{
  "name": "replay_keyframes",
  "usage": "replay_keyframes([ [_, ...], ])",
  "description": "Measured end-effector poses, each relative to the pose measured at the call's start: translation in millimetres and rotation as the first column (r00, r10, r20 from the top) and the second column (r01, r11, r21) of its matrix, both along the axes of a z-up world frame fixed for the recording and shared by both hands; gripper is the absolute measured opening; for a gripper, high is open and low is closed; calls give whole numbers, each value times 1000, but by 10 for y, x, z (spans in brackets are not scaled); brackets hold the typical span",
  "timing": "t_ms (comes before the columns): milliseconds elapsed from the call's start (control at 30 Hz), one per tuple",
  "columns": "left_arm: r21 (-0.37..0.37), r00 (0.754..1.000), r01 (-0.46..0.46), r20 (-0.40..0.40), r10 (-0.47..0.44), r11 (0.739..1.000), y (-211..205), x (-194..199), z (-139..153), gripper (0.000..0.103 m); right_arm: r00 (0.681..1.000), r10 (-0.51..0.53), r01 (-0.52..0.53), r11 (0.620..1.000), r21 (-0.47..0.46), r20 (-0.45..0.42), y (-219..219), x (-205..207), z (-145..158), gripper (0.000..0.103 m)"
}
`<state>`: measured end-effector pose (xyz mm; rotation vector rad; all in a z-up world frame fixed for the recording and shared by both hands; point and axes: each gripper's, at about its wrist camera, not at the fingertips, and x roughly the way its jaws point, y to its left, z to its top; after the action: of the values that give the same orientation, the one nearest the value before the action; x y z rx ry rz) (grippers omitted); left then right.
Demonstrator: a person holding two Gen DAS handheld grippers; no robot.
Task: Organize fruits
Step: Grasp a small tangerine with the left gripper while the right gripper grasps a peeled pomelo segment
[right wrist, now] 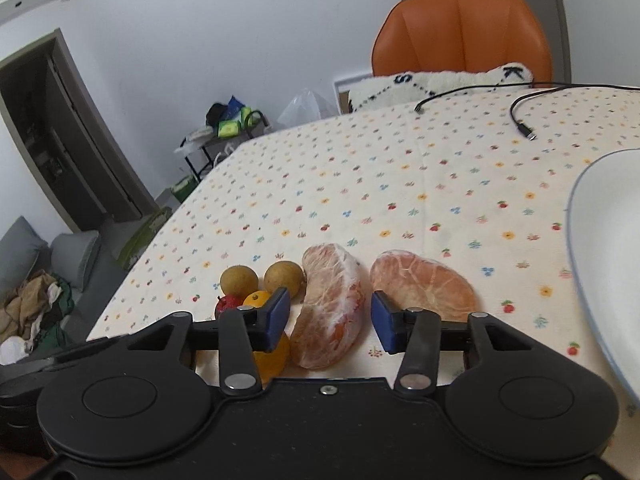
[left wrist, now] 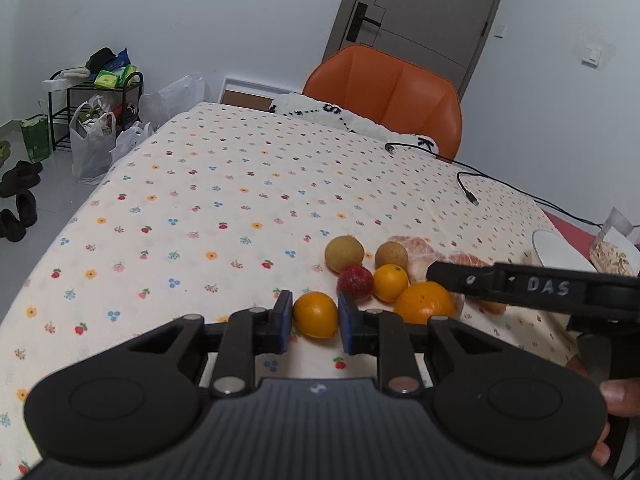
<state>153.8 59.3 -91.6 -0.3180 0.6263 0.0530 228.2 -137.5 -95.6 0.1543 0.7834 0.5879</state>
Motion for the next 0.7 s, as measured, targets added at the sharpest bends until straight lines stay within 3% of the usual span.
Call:
replay_keyframes([
  [300,-17,1000,0,8,0,1000,32,23,-12,22,997,37,-29,993,-114,64,220,-2,13,47],
  [367,-16,1000,1,9,-1,1000,33,14,-13,22,997,35,-25,991,-132,69,211,-12,16,34],
  [400,-16,1000,0,9,0,1000,32,10,-12,22,997,38,-27,989,-146,73,203,-7,18,34],
  [700,-11,1000,-3,19,3,1000,-7,-48,35,22,996,30,-19,993,-120,84,-2,-154,25,29],
])
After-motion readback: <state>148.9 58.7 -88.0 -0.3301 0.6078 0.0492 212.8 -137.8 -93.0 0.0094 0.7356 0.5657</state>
